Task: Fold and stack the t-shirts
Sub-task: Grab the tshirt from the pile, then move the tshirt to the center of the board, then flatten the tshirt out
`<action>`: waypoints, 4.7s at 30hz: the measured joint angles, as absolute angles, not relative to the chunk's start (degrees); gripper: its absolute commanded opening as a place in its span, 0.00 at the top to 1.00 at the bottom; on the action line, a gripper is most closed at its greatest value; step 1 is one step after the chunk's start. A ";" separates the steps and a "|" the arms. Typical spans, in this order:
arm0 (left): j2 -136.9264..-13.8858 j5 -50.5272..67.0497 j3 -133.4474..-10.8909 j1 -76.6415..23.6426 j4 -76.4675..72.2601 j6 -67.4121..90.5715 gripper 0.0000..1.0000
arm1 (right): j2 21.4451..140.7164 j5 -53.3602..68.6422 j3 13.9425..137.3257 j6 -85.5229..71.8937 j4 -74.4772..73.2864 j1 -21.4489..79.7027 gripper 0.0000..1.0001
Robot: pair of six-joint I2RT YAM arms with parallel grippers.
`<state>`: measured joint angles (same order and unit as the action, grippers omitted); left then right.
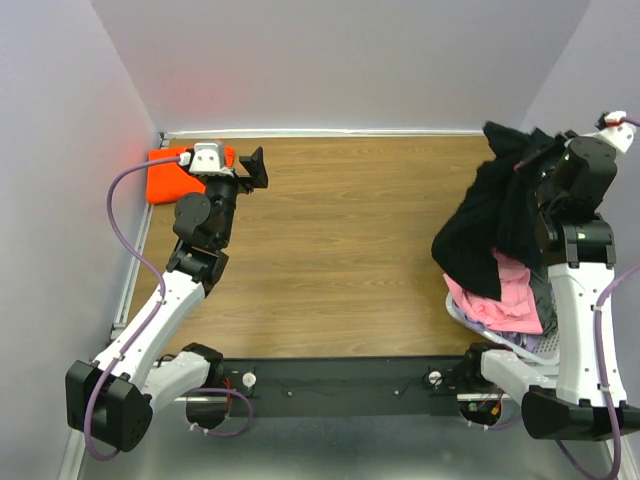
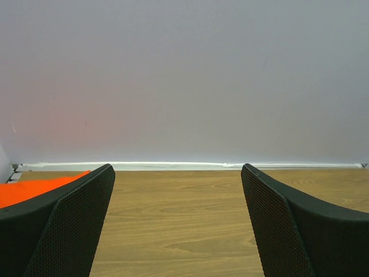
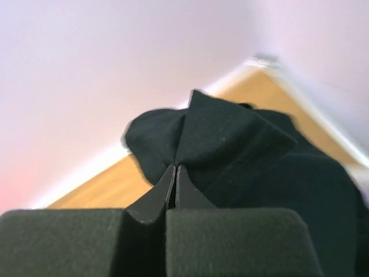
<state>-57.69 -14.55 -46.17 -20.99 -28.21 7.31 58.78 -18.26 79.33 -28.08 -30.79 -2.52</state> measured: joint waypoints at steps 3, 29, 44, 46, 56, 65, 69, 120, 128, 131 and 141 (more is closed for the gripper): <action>-57.69 -14.61 -46.17 -20.99 -28.21 7.14 0.02 | 60.47 -6.00 78.56 -27.24 -20.99 -2.57 0.99; -53.25 -16.10 -46.15 -20.95 -25.54 7.18 0.03 | 94.78 24.82 107.61 -23.97 0.58 19.59 0.98; -66.63 -14.70 -45.19 -21.56 -23.05 12.78 0.10 | 99.42 -16.88 81.43 -27.38 -4.08 15.31 0.04; -69.45 -14.24 -45.06 -22.65 -23.09 13.65 0.10 | 100.73 -14.92 81.10 -26.41 -4.64 15.68 0.06; -75.44 -13.04 -43.13 -24.01 -23.05 15.75 0.11 | 107.37 1.34 82.13 -17.69 -3.97 27.79 0.14; -75.11 -13.17 -43.13 -23.83 -23.07 15.94 0.11 | 110.93 5.58 81.58 -14.90 -3.92 34.57 0.12; -75.13 -13.17 -43.13 -23.66 -23.07 15.94 0.11 | 115.33 7.27 84.82 -14.85 -3.70 34.54 0.12; -98.10 -8.21 -50.24 -28.29 -24.27 16.40 0.16 | 106.83 -6.11 75.85 -21.85 -7.44 12.27 0.16; -100.88 -9.61 -50.96 -28.25 -22.46 17.87 0.13 | 105.30 -5.58 74.50 -22.00 -7.25 12.27 0.16; -102.52 -9.61 -52.73 -28.25 -22.04 18.15 0.13 | 105.51 -4.64 74.50 -22.00 -7.25 12.29 0.16; -104.77 -10.87 -53.89 -28.25 -17.45 18.92 0.16 | 106.39 -3.29 74.52 -22.00 -7.22 12.32 0.16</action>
<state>-104.77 -10.87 -53.89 -28.25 -17.45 18.92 106.39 -3.29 74.52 -22.00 -7.22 12.32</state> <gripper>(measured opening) 0.863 0.845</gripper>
